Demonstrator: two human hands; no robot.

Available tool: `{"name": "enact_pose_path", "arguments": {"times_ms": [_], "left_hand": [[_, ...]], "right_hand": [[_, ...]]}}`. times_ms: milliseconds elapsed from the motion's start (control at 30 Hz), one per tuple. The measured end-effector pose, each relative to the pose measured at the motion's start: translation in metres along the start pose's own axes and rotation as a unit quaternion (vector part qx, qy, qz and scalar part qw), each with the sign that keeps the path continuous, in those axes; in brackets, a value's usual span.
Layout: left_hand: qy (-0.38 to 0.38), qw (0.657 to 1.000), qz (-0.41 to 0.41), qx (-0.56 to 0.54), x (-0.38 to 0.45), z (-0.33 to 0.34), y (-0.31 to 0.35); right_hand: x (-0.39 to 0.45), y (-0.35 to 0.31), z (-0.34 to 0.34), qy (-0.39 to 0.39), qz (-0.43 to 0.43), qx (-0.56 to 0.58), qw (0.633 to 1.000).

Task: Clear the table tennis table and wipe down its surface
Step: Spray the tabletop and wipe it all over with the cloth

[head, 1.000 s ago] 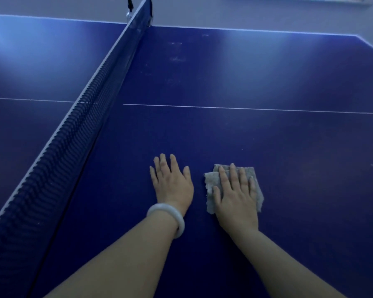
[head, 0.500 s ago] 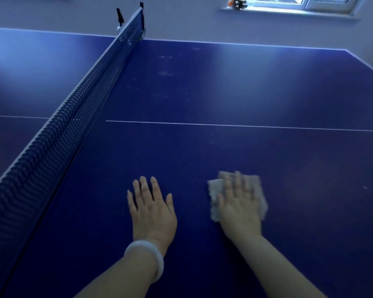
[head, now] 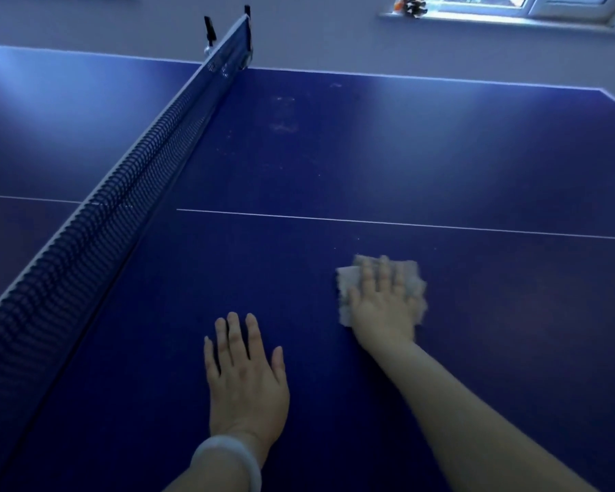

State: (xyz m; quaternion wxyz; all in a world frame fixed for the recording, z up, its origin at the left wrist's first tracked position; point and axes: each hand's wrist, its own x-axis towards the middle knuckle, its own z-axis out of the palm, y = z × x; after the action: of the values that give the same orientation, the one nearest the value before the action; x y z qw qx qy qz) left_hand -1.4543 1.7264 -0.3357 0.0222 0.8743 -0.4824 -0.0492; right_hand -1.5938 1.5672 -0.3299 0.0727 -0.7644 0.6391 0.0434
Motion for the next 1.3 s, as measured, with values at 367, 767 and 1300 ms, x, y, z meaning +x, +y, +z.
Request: {"name": "enact_pose_path", "arguments": {"times_ms": [367,767,1300], "left_hand": [[0.006,1.0,-0.007,-0.006,0.001,-0.001,0.001],[0.01,1.0,-0.014,-0.001,0.001,-0.002,0.002],[0.006,1.0,-0.006,-0.006,0.0,-0.003,0.002]], "right_hand": [[0.097,0.036,-0.032,-0.001,-0.1,-0.067,0.993],[-0.007,-0.017,0.01,0.023,-0.198,-0.015,0.98],[0.087,-0.025,-0.023,-0.031,0.013,0.041,0.999]]}}
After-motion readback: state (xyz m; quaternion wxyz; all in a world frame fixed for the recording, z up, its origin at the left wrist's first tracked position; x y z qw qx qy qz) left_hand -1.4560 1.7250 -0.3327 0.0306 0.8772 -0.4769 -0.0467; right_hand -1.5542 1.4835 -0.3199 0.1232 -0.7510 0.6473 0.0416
